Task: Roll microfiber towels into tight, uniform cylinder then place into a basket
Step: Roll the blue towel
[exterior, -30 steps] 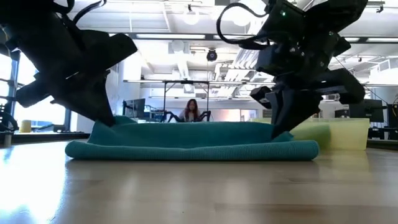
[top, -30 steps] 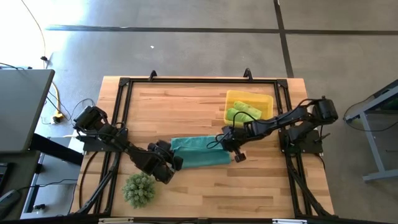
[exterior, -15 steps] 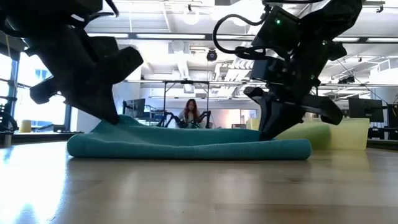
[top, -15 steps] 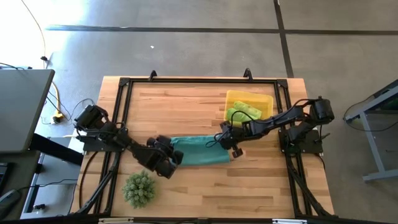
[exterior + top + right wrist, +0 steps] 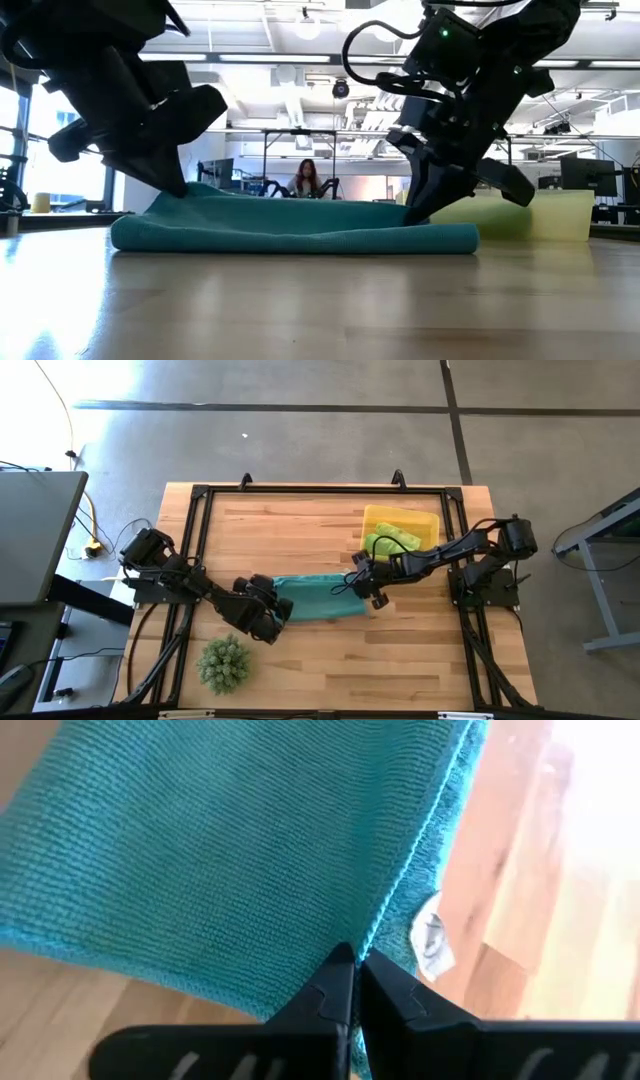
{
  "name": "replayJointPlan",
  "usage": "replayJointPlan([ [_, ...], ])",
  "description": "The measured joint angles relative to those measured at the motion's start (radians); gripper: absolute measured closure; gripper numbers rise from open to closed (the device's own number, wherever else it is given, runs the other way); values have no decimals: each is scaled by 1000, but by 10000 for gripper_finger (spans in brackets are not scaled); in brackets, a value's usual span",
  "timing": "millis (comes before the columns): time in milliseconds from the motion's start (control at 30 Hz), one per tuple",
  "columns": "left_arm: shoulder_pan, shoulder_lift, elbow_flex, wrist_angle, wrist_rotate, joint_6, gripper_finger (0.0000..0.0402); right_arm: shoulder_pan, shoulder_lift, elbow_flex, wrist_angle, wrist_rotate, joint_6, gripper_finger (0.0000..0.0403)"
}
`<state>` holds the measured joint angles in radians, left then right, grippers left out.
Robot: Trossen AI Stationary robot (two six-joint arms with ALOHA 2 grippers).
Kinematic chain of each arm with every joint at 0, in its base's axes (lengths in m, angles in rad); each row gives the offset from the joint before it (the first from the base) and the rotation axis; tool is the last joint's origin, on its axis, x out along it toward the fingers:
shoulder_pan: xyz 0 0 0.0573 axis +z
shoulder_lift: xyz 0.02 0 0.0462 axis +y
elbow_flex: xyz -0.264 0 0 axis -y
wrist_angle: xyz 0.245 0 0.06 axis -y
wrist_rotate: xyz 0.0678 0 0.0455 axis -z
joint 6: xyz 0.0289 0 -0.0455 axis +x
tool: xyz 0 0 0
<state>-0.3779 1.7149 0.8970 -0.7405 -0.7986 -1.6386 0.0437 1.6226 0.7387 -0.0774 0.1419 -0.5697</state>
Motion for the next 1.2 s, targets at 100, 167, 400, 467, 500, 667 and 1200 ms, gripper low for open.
replayJointPlan([
  [100,0,0,0,0,-8,-8,401,0,0,0,18,34,0,402],
  [167,0,0,0,0,-20,-9,401,4,0,1,31,42,-9,402],
  [400,4,0,0,-31,-51,-16,401,-2,-1,28,25,41,-51,402],
  [467,12,0,0,-35,-51,-12,401,-15,0,28,24,42,-50,402],
  [500,16,0,0,-36,-50,-5,401,-20,5,28,25,45,-49,402],
  [667,26,0,0,-34,-41,8,401,-32,55,28,27,43,-49,402],
  [1200,38,0,0,-33,-14,36,401,-27,98,50,91,144,-49,325],
])
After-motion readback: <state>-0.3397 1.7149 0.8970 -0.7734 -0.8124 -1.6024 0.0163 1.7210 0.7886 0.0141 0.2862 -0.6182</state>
